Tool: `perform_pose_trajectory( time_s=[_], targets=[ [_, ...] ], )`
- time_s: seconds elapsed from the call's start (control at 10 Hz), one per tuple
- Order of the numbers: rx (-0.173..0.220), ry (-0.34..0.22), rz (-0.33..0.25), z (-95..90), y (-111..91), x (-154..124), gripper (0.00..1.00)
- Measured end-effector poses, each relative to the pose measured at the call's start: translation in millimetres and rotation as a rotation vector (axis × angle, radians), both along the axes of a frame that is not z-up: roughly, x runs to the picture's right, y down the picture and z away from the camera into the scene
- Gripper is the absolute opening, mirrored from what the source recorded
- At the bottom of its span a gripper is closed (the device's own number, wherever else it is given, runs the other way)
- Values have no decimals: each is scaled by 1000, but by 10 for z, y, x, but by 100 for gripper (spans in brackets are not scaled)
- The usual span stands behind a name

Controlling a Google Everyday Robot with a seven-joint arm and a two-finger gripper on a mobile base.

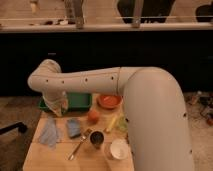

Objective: Place pepper in table surface

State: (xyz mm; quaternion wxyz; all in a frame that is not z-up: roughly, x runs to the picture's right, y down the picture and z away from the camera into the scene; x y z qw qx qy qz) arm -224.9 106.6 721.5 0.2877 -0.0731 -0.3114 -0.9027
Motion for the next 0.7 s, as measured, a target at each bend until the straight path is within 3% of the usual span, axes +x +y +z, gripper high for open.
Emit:
perform_pose_trajectory(
  time_s=[0.7],
  targets=[
    [5, 5, 3, 0, -3, 0, 0]
  ],
)
